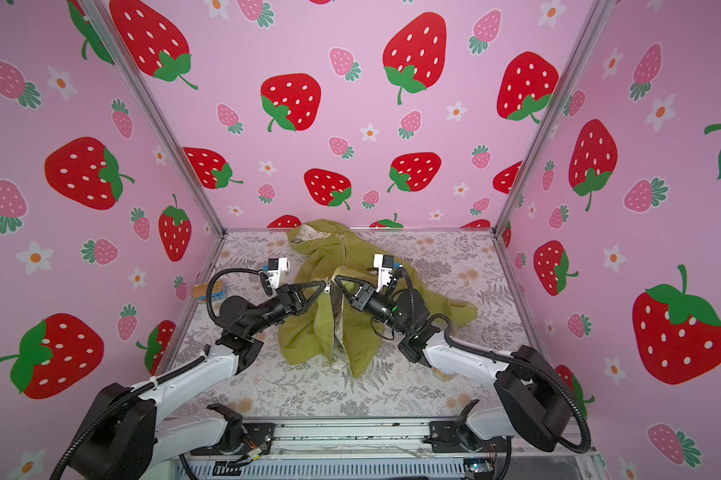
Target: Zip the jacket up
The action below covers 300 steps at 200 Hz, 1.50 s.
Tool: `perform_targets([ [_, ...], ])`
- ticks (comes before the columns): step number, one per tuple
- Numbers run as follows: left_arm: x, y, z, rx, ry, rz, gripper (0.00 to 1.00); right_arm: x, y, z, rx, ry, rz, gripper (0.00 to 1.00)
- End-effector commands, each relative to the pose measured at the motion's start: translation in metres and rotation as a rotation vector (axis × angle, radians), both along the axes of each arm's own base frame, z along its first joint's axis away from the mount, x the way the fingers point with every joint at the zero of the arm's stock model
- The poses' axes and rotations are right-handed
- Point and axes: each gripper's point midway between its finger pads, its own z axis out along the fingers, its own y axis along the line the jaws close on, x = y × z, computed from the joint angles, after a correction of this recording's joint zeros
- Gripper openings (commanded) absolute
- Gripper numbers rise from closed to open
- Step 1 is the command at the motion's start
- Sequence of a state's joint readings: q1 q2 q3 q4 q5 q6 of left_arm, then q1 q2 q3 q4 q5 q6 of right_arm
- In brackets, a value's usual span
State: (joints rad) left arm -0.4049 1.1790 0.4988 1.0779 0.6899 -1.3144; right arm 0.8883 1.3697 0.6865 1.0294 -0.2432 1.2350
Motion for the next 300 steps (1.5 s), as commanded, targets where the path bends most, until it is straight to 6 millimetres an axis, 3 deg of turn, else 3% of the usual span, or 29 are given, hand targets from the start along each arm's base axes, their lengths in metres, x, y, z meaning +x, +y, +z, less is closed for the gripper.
perform_targets([
  [1, -0.012, 0.002, 0.019, -0.035, -0.075, -0.022, 0.0, -0.005, -0.001, 0.01, 0.035, -0.008, 0.011, 0.0],
  [229, -0.011, 0.003, 0.018, -0.033, -0.078, -0.014, 0.0, -0.012, 0.0, -0.003, 0.003, 0.014, 0.026, 0.0],
  [300, -0.011, 0.002, 0.015, -0.025, -0.071, -0.013, 0.0, -0.016, 0.001, 0.002, 0.009, 0.005, 0.04, 0.0],
])
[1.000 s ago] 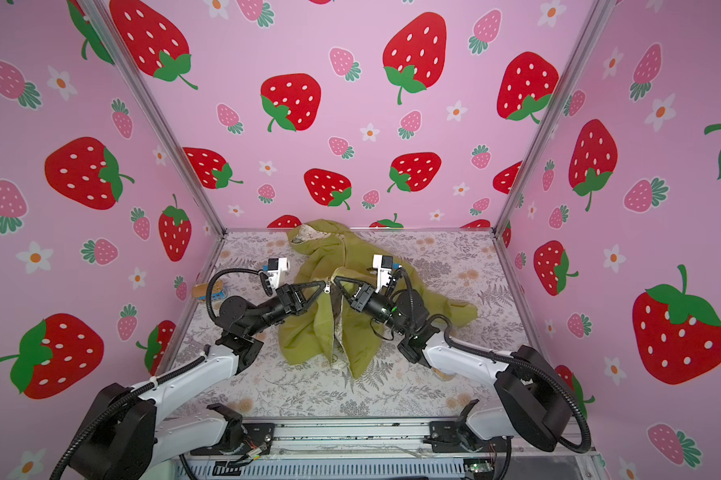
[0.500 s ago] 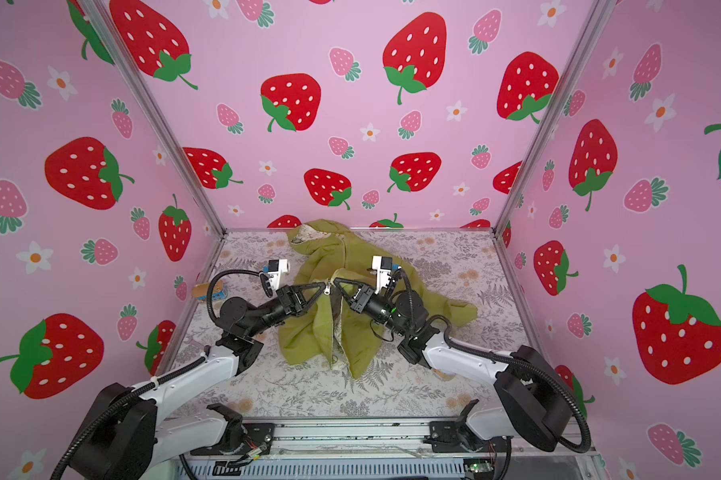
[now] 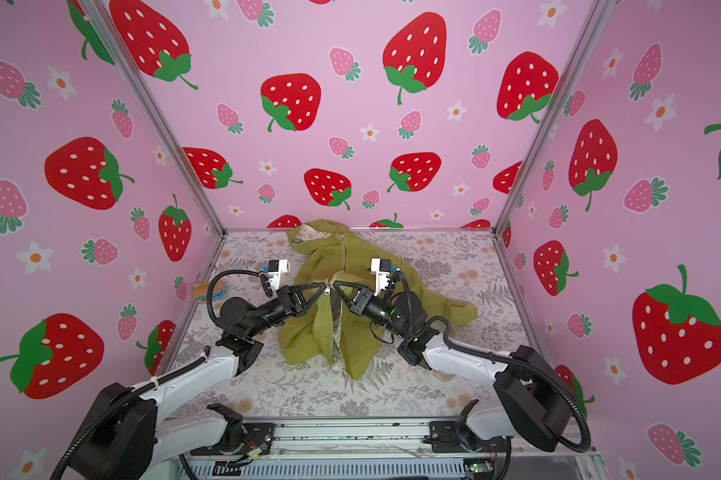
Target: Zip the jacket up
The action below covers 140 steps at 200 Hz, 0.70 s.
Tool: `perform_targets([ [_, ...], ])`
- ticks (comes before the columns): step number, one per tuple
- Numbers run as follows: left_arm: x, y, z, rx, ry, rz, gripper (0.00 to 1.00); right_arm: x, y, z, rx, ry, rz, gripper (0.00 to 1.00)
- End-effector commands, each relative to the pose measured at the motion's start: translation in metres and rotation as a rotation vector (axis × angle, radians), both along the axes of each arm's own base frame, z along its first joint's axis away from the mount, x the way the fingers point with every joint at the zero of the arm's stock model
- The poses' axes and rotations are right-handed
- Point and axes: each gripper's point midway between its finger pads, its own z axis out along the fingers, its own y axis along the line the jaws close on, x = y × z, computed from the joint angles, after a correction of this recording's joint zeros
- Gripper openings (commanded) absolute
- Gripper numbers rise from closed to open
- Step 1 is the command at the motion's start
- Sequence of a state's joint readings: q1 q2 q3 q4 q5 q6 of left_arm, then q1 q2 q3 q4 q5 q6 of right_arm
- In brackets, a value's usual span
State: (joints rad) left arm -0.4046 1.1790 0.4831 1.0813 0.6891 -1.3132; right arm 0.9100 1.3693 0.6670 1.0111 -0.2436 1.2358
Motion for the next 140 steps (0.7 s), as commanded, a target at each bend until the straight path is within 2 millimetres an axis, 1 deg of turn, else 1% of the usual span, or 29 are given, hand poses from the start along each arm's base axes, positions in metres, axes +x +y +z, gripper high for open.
perform_targets([
  [1, -0.01, 0.002, 0.021, -0.03, -0.082, -0.015, 0.0, -0.008, -0.004, 0.015, 0.039, -0.019, 0.017, 0.0],
  [81, -0.008, 0.003, 0.021, -0.033, -0.079, -0.007, 0.0, -0.016, -0.003, 0.01, 0.03, -0.016, 0.038, 0.0],
  [124, -0.009, 0.004, 0.023, -0.035, -0.083, -0.004, 0.0, -0.019, -0.004, -0.002, 0.009, 0.001, 0.042, 0.0],
  [140, -0.009, 0.004, 0.022, -0.035, -0.079, -0.007, 0.0, -0.02, -0.004, -0.002, 0.009, -0.001, 0.045, 0.0],
])
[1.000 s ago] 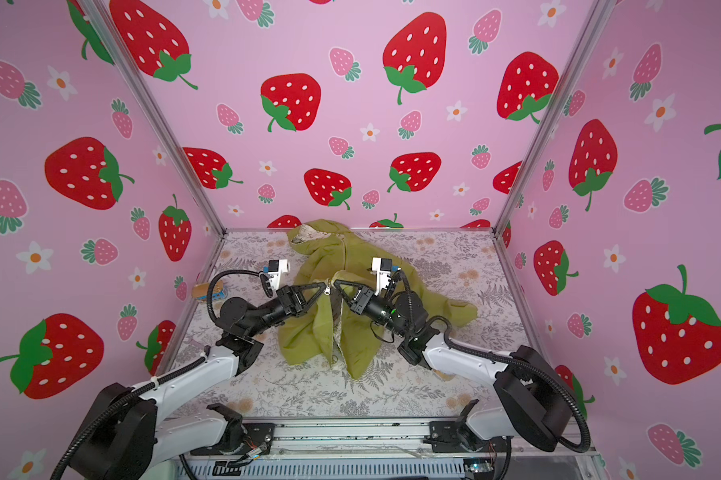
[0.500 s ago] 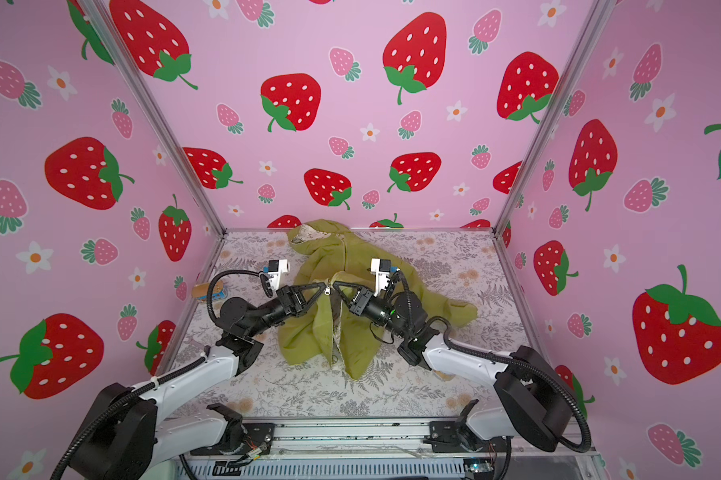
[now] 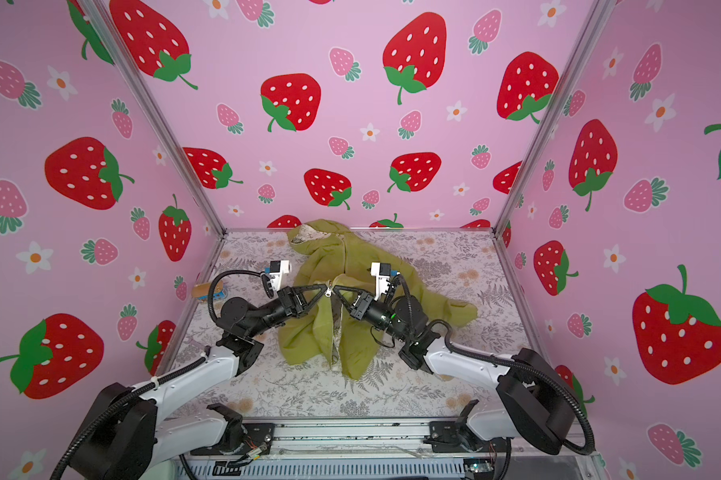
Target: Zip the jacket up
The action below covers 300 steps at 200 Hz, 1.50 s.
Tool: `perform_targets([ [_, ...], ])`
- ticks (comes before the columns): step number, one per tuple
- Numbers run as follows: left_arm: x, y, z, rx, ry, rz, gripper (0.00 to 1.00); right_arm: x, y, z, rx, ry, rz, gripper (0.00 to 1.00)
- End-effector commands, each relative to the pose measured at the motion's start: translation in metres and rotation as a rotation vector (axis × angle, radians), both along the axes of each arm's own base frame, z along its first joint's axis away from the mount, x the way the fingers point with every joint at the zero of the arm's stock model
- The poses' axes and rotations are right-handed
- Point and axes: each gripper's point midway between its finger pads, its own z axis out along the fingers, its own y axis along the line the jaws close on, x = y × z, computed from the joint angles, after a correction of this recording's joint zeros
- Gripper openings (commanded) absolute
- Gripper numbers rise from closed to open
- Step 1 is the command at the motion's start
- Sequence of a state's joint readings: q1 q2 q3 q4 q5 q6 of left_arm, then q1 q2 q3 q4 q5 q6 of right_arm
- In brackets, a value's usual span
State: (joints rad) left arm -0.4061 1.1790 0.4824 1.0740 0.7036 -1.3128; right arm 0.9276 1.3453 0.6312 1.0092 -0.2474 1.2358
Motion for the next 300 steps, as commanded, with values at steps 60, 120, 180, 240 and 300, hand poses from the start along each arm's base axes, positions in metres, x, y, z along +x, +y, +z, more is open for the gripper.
perform_targets([
  [60, -0.006, 0.006, 0.024, -0.044, -0.081, 0.013, 0.0, -0.016, 0.001, 0.001, 0.012, -0.01, 0.041, 0.0],
  [120, -0.004, 0.006, 0.024, -0.044, -0.079, 0.017, 0.0, -0.022, 0.0, -0.006, -0.002, -0.004, 0.052, 0.0],
  [180, -0.003, 0.007, 0.021, -0.042, -0.07, 0.028, 0.0, -0.03, 0.003, -0.012, -0.013, -0.001, 0.076, 0.0],
  [240, -0.001, 0.008, 0.02, -0.04, -0.067, 0.037, 0.0, -0.043, 0.009, -0.023, -0.038, 0.008, 0.112, 0.0],
  [300, 0.0, 0.009, 0.018, -0.04, -0.064, 0.04, 0.0, -0.053, 0.019, -0.039, -0.069, 0.031, 0.148, 0.0],
])
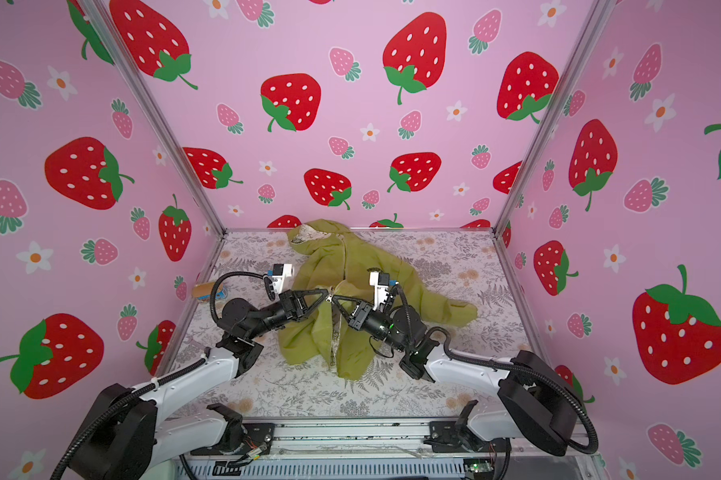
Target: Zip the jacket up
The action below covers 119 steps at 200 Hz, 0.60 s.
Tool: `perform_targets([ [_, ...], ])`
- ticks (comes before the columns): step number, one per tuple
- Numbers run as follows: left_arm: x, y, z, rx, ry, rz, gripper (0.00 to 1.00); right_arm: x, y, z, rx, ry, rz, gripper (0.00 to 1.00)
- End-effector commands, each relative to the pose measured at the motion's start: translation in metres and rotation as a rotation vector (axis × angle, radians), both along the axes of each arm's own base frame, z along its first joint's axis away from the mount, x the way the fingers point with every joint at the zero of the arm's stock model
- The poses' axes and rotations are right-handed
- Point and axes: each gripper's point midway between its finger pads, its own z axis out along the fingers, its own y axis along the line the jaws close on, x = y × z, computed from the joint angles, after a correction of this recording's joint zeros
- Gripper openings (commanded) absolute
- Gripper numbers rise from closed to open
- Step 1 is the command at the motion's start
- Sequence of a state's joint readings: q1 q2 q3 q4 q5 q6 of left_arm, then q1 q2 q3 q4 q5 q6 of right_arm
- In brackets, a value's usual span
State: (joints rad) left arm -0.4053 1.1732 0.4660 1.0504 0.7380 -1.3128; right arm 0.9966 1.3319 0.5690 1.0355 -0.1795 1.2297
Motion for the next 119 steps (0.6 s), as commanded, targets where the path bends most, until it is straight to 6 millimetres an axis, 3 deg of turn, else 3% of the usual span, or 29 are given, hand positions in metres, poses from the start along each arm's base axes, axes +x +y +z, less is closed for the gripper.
perform_targets([
  [1, 0.006, 0.011, 0.029, -0.063, -0.092, 0.073, 0.0, -0.033, 0.016, -0.022, -0.054, 0.014, 0.147, 0.0],
  [57, 0.008, 0.013, 0.021, -0.052, -0.073, 0.085, 0.0, -0.031, 0.019, -0.02, -0.048, 0.009, 0.146, 0.0],
  [119, 0.014, 0.015, 0.003, -0.012, -0.033, 0.119, 0.0, -0.033, 0.027, -0.037, -0.089, 0.028, 0.178, 0.0],
])
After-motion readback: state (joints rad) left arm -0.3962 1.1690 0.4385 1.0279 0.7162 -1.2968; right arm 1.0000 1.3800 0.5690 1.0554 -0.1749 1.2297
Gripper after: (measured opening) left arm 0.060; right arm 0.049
